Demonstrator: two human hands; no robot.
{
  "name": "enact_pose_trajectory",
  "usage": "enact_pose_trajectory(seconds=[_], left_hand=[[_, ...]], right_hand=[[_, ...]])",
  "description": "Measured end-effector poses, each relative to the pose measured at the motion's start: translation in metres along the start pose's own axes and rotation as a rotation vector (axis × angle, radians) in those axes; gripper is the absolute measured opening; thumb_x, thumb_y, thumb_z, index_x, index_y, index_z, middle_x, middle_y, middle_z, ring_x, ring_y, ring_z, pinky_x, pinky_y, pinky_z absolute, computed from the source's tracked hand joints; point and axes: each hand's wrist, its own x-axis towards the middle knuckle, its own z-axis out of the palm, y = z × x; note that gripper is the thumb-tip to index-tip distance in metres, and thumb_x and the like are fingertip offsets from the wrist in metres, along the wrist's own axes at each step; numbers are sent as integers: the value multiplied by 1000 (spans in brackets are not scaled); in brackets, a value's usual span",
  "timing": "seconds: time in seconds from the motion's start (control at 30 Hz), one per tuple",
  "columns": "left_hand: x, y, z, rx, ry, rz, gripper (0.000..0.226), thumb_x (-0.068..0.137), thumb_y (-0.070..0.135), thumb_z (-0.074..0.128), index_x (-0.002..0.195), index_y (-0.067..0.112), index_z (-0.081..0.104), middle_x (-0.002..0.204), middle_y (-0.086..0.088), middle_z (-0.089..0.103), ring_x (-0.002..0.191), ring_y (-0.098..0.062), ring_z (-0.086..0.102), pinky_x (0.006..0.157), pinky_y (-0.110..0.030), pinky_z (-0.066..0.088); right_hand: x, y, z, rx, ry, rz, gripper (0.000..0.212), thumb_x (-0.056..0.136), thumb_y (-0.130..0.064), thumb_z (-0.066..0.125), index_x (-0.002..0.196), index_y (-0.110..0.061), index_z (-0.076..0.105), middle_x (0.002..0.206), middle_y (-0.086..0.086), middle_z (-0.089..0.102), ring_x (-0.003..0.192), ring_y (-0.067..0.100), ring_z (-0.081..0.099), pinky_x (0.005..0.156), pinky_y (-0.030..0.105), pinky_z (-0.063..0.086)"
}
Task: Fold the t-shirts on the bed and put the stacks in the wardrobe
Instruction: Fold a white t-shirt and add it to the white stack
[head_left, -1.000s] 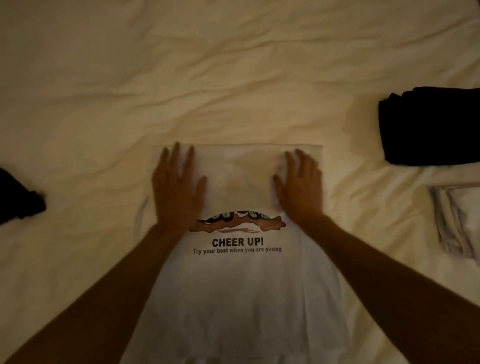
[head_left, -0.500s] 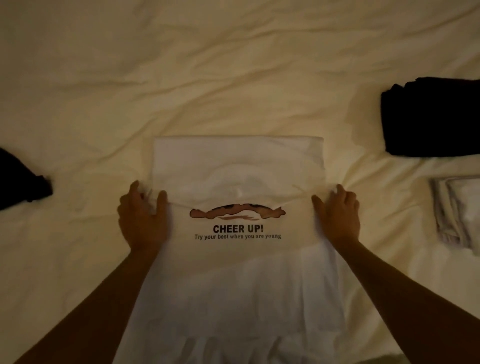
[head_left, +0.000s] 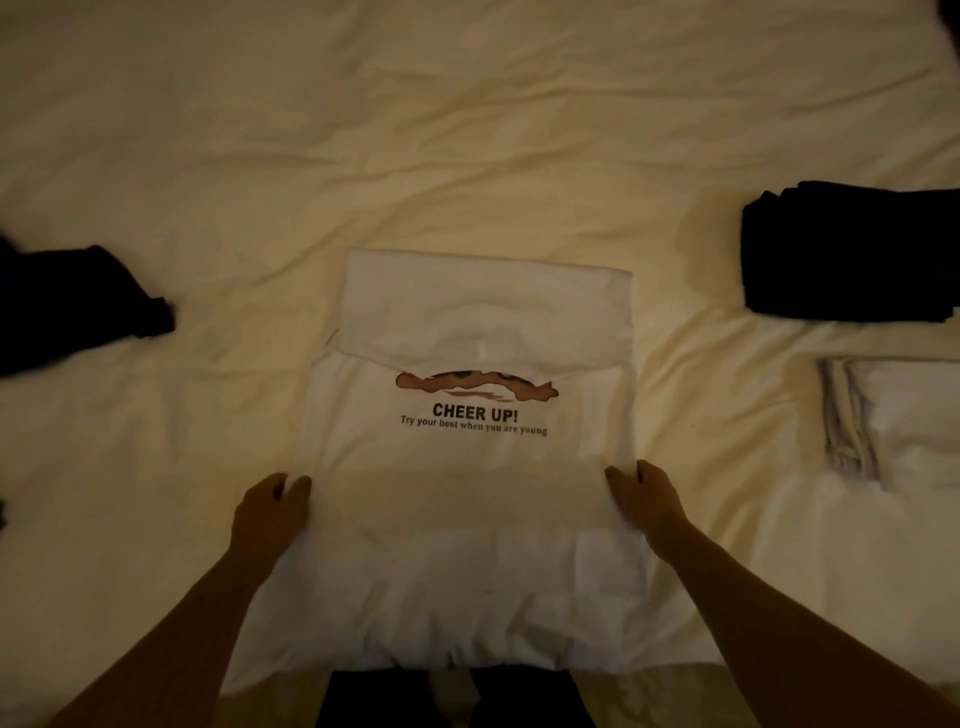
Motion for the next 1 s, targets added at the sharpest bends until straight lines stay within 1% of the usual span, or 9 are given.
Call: enact_pose_trajectory(seconds=[0.07, 0.13, 0.27, 0.33, 0.5, 0.63, 0.77, 0.87, 1.0], left_hand=[[-15, -11, -3, 85, -11, -5, 35, 101, 25, 54, 118, -4, 64, 117, -25, 63, 112, -44, 57, 97, -46, 43], [-24, -17, -11, 186, -36, -16, 40, 100, 27, 56, 126, -3, 61, 125, -26, 62, 116, -43, 56, 99, -45, 42], [-5, 5, -29, 336, 20, 41, 57, 89, 63, 55, 117, 14, 60, 115, -14, 64, 102, -36, 61, 91, -44, 49], [12, 36, -29, 275, 61, 83, 63, 86, 68, 56, 119, 14, 57, 115, -12, 63, 103, -35, 61, 90, -44, 48], [70, 124, -25, -107, 80, 168, 62, 91, 51, 63, 129, 4, 55, 127, -18, 60, 117, -35, 56, 97, -40, 42], [100, 171, -18, -84, 95, 253, 67, 88, 50, 67, 136, 6, 49, 130, -17, 57, 118, -35, 55, 97, -41, 43], [116, 193, -12, 7, 80, 288, 76, 83, 59, 63, 137, 9, 46, 129, -15, 55, 116, -36, 55, 96, -44, 46], [127, 204, -13, -47, 54, 220, 62, 88, 49, 67, 133, 10, 49, 123, -10, 57, 112, -33, 57, 91, -39, 47], [148, 214, -17, -76, -65, 284, 31, 89, 43, 69, 100, 14, 68, 96, -8, 65, 92, -30, 63, 79, -40, 48]], right_hand=[[-10, 12, -1, -105, -26, 22, 39, 96, -30, 55, 124, -3, 60, 119, 19, 63, 107, 37, 60, 89, 40, 50], [-16, 15, -4, -197, -37, 42, 43, 95, -33, 55, 125, -2, 56, 124, 20, 61, 110, 39, 58, 96, 45, 49], [-4, -20, -16, -167, 67, -28, 55, 91, -41, 64, 125, -1, 48, 124, 21, 58, 110, 38, 58, 94, 45, 49], [11, -47, -25, -116, 131, -101, 70, 89, -45, 67, 135, 1, 43, 132, 23, 53, 118, 39, 55, 97, 45, 47], [62, -113, -40, 84, 161, -208, 91, 83, -50, 72, 148, -3, 28, 143, 22, 45, 124, 38, 51, 102, 49, 47], [89, -141, -49, 125, 128, -225, 94, 80, -49, 76, 148, -7, 27, 143, 18, 43, 126, 37, 49, 103, 51, 46], [109, -158, -50, 147, 151, -197, 84, 82, -42, 77, 144, -6, 33, 142, 16, 43, 127, 34, 47, 105, 45, 44], [121, -170, -47, 164, 117, -184, 61, 84, -36, 76, 128, -3, 47, 122, 13, 54, 107, 29, 54, 93, 42, 49], [131, -178, -47, 157, 99, -227, 29, 89, -28, 70, 105, -7, 60, 105, 12, 61, 97, 30, 57, 94, 48, 51]])
